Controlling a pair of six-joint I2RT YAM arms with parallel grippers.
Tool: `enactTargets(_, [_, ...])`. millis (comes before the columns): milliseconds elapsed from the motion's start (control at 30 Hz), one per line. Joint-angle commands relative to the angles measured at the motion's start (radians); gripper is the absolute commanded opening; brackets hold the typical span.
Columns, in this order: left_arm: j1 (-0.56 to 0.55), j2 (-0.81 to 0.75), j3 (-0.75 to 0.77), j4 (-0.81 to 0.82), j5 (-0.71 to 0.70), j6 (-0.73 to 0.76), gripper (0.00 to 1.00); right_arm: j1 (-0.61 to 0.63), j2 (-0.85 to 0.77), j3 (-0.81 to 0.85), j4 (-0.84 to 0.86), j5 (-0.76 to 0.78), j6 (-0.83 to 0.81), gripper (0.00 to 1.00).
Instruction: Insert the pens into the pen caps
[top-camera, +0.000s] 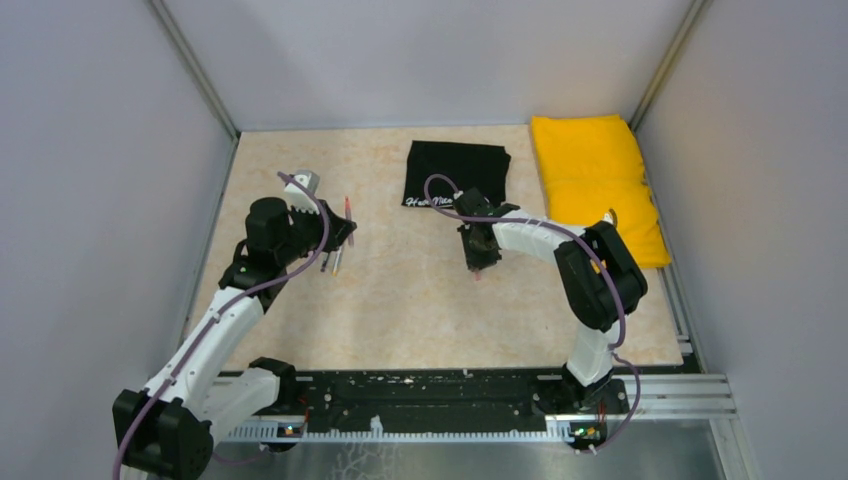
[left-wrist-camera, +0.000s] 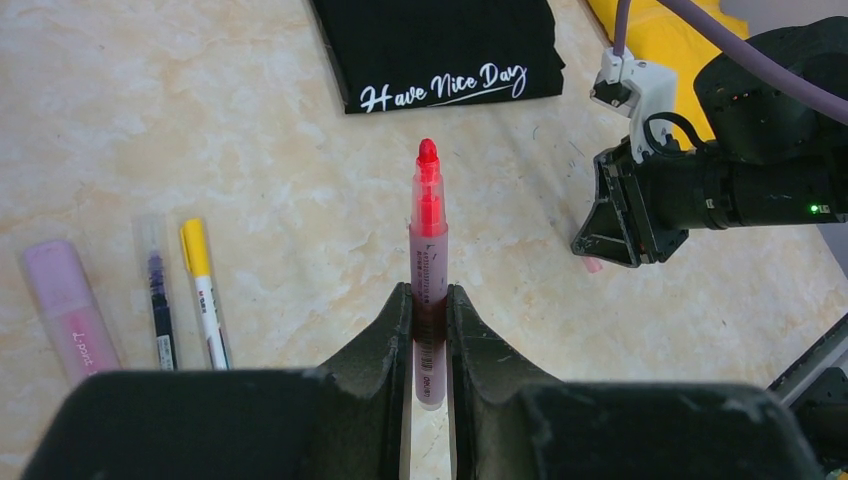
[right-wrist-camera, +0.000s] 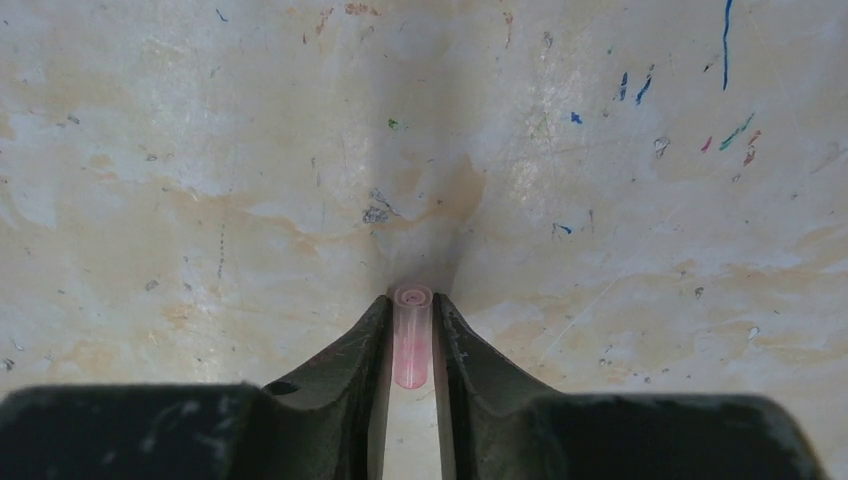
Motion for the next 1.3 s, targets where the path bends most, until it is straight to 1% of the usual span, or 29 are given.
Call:
enactTargets(0, [0.006,-0.001,0.011,0.028,0.026,0.017,0.0,0.012,-0.011,0.017,-0.037,-0.004,-0.003,0.17])
enactTargets(133, [0.007,-0.001,0.006,0.036,0.077,0.024,0.0,0.011,-0.049,0.02,-0.025,-0.02,-0.003,0.06])
enactTargets(267, [0.0,0.011,0.008,0.052,0.176,0.003,0.0,0.01,-0.157,0.014,0.054,-0.102,0.002,0.0])
enactTargets(333, [-0.033,0.015,0.01,0.077,0.204,-0.015,0.0,0.011,-0.216,0.008,0.115,-0.165,0.019,0.0])
enactTargets(433, [-0.127,0.023,0.021,0.102,0.164,-0.021,0.0,0.011,-0.318,-0.017,0.228,-0.21,0.07,0.0])
enactTargets(500, [-0.189,0.035,0.03,0.131,0.137,-0.033,0.0,0.012,-0.398,-0.061,0.35,-0.231,0.117,0.0])
enactTargets(567, [-0.234,0.057,0.032,0.173,0.145,-0.063,0.0,0.011,-0.475,-0.131,0.543,-0.253,0.181,0.0])
enactTargets(667, [-0.287,0.087,0.025,0.253,0.173,-0.104,0.0,0.012,-0.56,-0.202,0.723,-0.243,0.238,0.0])
enactTargets(767, [-0.332,0.098,0.026,0.302,0.166,-0.12,0.0,0.011,-0.623,-0.24,0.831,-0.225,0.272,0.0])
enactTargets(900, [-0.365,0.116,0.035,0.35,0.186,-0.134,0.0,0.011,-0.714,-0.332,1.004,-0.199,0.327,0.0])
enactTargets(1000, [-0.386,0.149,0.065,0.347,0.205,-0.131,0.0,0.011,-0.764,-0.382,1.104,-0.198,0.36,0.0])
enactTargets(1100, [-0.411,0.174,0.079,0.356,0.212,-0.123,0.0,0.011,-0.777,-0.408,1.179,-0.229,0.387,0.0])
enactTargets(1267, [-0.428,0.195,0.088,0.373,0.232,-0.109,0.0,0.012,-0.778,-0.422,1.251,-0.299,0.395,0.0])
